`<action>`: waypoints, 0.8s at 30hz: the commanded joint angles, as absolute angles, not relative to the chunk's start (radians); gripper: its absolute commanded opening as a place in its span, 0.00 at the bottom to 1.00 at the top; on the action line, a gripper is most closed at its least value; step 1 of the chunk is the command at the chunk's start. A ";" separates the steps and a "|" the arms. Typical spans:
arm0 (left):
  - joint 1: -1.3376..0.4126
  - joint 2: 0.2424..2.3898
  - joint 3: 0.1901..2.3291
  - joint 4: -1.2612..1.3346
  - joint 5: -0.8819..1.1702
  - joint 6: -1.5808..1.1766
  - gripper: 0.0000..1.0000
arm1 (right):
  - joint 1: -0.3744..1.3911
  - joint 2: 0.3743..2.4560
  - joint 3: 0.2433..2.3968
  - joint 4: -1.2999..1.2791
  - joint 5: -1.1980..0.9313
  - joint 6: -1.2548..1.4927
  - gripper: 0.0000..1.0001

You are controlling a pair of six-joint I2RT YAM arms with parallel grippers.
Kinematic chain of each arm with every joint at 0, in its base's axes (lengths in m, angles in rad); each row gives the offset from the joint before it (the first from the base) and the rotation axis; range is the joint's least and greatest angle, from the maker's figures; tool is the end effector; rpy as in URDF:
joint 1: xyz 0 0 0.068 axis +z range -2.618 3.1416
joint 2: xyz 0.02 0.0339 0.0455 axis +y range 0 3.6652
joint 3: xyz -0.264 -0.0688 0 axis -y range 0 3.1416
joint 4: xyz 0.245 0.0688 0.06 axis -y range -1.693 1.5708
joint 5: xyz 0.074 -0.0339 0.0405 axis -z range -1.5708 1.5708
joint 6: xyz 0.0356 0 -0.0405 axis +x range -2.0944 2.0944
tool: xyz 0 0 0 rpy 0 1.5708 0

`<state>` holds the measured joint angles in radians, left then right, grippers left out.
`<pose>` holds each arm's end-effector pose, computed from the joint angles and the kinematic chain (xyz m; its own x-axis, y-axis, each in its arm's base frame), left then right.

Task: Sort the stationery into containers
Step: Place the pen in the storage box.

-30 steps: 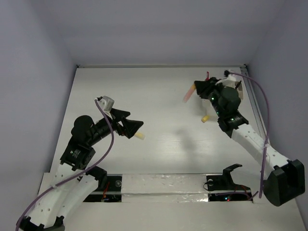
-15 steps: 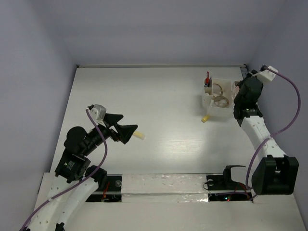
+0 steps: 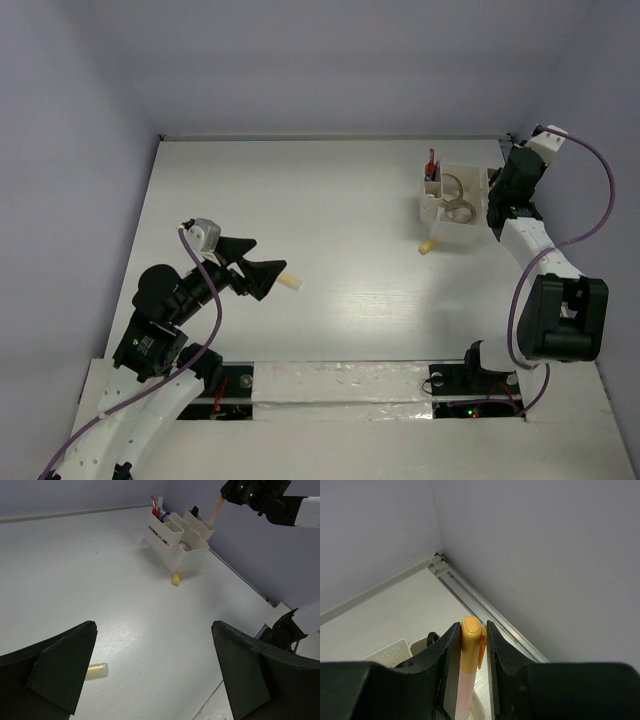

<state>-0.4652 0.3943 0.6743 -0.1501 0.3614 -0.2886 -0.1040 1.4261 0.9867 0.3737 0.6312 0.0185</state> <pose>0.0851 -0.0568 0.3542 -0.0976 -0.2489 -0.9636 0.7356 0.6341 -0.2383 0.3277 -0.0553 0.3181 -0.0529 0.0205 -0.9984 0.6706 0.7416 -0.0203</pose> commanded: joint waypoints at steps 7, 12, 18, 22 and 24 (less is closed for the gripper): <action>-0.471 0.393 0.673 -0.115 0.359 -0.278 0.99 | -0.104 1.433 0.983 0.482 0.608 -0.002 0.00; -0.471 0.394 0.672 -0.115 0.357 -0.278 0.99 | -0.104 1.411 0.931 0.492 0.589 0.057 0.00; -0.471 0.387 0.672 -0.114 0.357 -0.278 0.99 | -0.094 1.408 0.908 0.515 0.604 0.014 0.10; -0.471 0.385 0.672 -0.114 0.356 -0.279 0.99 | -0.084 1.394 0.917 0.489 0.583 0.028 0.37; -0.471 0.385 0.672 -0.115 0.354 -0.279 0.99 | -0.075 1.382 0.928 0.465 0.572 0.031 0.47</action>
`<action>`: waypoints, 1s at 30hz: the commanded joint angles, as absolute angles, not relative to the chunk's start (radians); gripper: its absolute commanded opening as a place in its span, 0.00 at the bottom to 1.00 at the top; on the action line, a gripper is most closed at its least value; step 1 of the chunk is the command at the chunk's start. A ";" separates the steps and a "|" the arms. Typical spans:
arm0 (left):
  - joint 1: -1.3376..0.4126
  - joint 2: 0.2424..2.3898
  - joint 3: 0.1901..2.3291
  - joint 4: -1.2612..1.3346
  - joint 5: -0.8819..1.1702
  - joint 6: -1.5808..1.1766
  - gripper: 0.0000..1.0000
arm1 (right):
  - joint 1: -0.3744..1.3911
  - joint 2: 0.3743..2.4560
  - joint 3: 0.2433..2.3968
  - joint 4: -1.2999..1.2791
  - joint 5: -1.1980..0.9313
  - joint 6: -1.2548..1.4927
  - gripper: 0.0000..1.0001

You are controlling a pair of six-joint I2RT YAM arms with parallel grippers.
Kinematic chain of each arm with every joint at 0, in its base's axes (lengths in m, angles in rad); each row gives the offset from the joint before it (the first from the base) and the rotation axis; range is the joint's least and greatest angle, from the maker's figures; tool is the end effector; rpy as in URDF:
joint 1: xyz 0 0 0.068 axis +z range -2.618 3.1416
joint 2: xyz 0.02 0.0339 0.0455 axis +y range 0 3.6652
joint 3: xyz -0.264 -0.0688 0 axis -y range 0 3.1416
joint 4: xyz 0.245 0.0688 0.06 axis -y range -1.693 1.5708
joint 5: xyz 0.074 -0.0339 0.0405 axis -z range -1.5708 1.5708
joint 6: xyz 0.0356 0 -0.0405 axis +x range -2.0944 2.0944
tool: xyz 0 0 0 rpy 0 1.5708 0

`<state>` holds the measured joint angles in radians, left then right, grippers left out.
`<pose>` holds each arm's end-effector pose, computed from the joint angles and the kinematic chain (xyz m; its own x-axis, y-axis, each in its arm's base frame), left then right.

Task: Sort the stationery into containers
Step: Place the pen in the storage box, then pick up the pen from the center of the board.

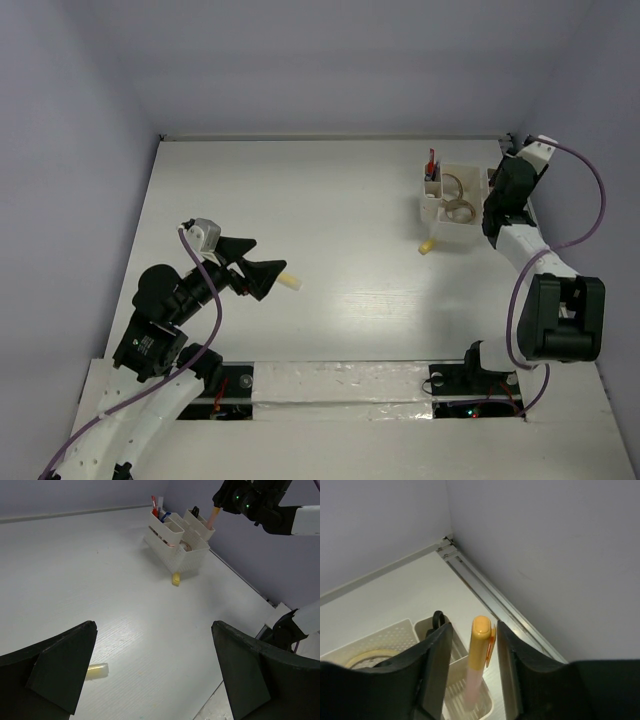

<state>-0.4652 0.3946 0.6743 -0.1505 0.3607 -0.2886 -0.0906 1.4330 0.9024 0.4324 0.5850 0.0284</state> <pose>0.0852 -0.0568 0.3541 -0.0981 -0.2487 -0.9636 0.7350 0.6347 -0.2386 0.3255 -0.0493 0.2926 -0.0799 0.0310 -0.9963 0.6252 0.7800 -0.0259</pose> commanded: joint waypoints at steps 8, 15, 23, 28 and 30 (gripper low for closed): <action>-0.471 0.387 0.673 -0.118 0.341 -0.279 0.99 | -0.014 1.293 0.992 0.344 0.500 0.087 0.58; -0.460 0.393 0.678 -0.124 0.313 -0.278 0.99 | 0.161 1.230 1.025 0.200 0.297 0.130 0.29; -0.440 0.348 0.699 -0.153 0.134 -0.275 0.99 | 0.563 1.444 1.078 0.020 -0.152 0.143 0.21; -0.440 0.321 0.710 -0.172 -0.026 -0.285 0.99 | 0.796 1.655 1.224 -0.104 -0.152 0.121 0.57; -0.440 0.318 0.713 -0.176 -0.070 -0.288 0.99 | 0.834 1.740 1.268 -0.136 -0.169 0.104 0.64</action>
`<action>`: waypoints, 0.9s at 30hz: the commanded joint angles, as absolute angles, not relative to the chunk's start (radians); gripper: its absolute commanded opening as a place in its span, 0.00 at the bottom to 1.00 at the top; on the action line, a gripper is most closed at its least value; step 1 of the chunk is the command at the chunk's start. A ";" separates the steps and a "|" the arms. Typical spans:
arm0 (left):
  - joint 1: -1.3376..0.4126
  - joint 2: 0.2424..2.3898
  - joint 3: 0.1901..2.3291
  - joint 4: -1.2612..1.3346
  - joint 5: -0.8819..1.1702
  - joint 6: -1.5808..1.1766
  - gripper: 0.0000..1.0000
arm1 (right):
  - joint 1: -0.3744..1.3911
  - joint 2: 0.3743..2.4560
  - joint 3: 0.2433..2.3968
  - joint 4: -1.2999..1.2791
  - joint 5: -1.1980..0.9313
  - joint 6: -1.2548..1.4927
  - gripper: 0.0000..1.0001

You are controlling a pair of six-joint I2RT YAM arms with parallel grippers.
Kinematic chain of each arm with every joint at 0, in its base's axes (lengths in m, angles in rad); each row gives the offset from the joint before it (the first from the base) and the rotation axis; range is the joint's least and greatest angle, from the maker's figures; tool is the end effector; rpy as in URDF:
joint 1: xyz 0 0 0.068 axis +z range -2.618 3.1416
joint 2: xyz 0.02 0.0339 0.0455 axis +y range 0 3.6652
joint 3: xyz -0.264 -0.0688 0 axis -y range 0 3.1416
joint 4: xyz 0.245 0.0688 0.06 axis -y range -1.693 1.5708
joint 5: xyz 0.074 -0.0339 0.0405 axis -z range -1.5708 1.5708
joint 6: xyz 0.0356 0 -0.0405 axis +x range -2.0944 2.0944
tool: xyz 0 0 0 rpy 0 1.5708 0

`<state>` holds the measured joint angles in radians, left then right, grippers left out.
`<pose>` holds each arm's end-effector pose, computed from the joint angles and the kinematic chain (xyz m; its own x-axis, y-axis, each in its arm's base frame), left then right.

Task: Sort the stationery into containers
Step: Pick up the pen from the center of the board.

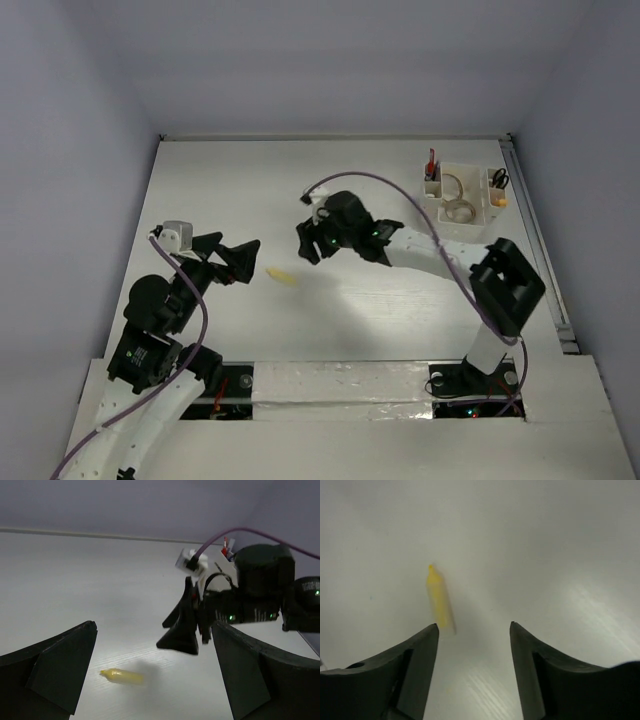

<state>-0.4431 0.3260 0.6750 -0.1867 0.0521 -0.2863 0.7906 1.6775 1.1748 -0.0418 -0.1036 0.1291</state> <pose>0.0785 -0.0393 0.3559 0.0060 -0.3150 -0.9491 0.4965 0.8248 -0.2706 0.2684 0.2765 0.2539 -0.4604 -0.2831 -0.8414 -0.7159 0.6789 0.1632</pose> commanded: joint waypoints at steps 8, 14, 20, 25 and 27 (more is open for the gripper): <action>-0.431 0.305 0.723 -0.219 -0.210 -0.331 0.99 | 0.968 2.012 1.520 -0.297 -0.101 0.041 0.75; -0.422 0.308 0.718 -0.216 -0.212 -0.342 0.99 | 1.000 2.141 1.649 -0.383 -0.040 0.015 0.73; -0.413 0.318 0.713 -0.207 -0.167 -0.339 0.99 | 1.011 2.207 1.710 -0.420 -0.011 0.020 0.62; -0.413 0.321 0.707 -0.201 -0.141 -0.344 0.99 | 1.032 2.255 1.747 -0.433 0.064 0.040 0.24; -0.413 0.324 0.703 -0.201 -0.120 -0.354 0.99 | 1.032 2.258 1.746 -0.416 0.084 0.054 0.10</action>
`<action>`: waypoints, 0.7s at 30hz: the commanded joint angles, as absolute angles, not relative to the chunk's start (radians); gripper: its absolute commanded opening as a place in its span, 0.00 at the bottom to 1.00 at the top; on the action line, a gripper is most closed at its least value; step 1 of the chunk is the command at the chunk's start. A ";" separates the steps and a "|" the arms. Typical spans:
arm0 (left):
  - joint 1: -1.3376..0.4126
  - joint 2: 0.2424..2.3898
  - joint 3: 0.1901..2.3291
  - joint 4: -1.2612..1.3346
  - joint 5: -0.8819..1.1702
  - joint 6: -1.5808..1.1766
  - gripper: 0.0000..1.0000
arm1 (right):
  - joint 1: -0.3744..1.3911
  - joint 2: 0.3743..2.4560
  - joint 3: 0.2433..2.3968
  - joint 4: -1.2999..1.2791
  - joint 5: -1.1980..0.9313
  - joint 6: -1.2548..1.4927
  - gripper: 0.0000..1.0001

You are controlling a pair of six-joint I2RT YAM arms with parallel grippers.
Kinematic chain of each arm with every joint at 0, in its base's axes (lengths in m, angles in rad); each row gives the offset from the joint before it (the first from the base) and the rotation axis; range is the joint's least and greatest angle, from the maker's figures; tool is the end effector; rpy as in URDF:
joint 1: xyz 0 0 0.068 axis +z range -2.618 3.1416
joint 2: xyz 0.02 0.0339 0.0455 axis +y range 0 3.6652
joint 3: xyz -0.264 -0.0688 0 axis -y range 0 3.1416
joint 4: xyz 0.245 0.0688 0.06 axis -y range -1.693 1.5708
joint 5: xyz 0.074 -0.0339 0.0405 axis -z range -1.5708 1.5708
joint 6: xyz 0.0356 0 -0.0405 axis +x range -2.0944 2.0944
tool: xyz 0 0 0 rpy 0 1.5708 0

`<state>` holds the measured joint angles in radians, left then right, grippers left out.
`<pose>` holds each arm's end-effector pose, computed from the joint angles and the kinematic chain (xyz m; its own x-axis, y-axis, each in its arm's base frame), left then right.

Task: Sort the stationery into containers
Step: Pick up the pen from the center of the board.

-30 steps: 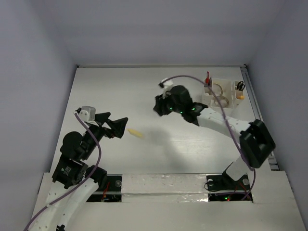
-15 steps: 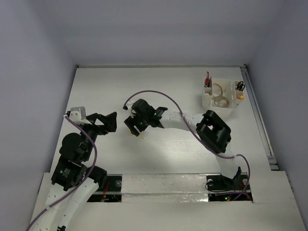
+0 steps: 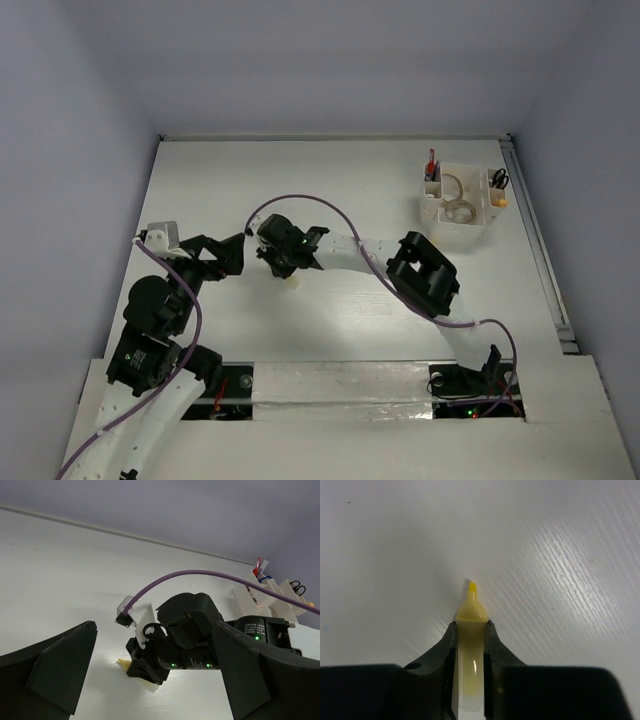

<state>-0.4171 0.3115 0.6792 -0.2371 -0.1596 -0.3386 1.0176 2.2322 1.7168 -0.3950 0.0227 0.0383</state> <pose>0.0791 -0.0288 0.3527 0.0273 -0.3708 -0.9283 0.2809 0.8941 -0.3489 0.2593 0.4183 0.1667 -0.4469 -0.6509 -0.6137 -0.8268 0.5625 0.0056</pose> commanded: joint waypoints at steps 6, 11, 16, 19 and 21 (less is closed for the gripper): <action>-0.403 0.345 0.663 -0.172 0.036 -0.406 0.99 | 0.991 2.151 1.675 -0.330 0.150 0.124 0.00; -0.403 0.388 0.556 -0.034 0.207 -0.564 0.99 | 0.885 1.950 1.493 -0.171 0.077 0.228 0.00; -0.403 0.455 0.374 0.188 0.371 -0.713 0.98 | 0.844 1.748 1.342 -0.021 0.014 0.305 0.00; -0.413 0.526 0.330 0.310 0.410 -0.768 0.96 | 0.844 1.703 1.307 0.029 -0.030 0.351 0.00; -0.413 0.578 0.324 0.368 0.408 -0.784 0.95 | 0.844 1.681 1.269 0.081 -0.044 0.383 0.00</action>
<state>-0.4110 0.5446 0.3248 0.1440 0.3344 -0.7048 0.8135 1.7088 1.3228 -0.0669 0.0238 0.3054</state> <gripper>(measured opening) 0.955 0.307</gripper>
